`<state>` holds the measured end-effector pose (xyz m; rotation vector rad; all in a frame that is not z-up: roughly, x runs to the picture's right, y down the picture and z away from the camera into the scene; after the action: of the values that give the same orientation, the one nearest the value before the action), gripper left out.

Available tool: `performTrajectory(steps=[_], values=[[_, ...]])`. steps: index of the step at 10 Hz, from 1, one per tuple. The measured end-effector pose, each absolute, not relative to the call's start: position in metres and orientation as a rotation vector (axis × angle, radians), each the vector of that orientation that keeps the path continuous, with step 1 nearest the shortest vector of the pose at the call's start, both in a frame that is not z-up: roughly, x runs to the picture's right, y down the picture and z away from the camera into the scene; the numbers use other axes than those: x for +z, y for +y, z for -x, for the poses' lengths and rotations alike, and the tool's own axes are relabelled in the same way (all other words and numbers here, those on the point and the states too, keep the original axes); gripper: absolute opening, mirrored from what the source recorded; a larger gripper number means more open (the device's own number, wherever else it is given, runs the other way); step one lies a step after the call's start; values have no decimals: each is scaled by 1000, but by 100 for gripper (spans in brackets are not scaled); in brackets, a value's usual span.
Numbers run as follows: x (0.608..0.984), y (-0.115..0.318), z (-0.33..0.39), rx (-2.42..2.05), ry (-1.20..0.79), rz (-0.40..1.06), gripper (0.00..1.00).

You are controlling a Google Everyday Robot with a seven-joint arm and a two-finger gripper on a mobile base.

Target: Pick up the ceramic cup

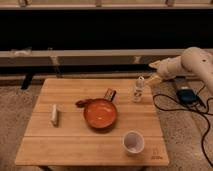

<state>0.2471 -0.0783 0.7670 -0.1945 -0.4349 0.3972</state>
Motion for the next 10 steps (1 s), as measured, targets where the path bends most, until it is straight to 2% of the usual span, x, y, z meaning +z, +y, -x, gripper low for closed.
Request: performTrajectory(steps=[7,10], values=[[763,-76,-249,371,-422,192,70],[739,-41,-270,271,-381,211,70]])
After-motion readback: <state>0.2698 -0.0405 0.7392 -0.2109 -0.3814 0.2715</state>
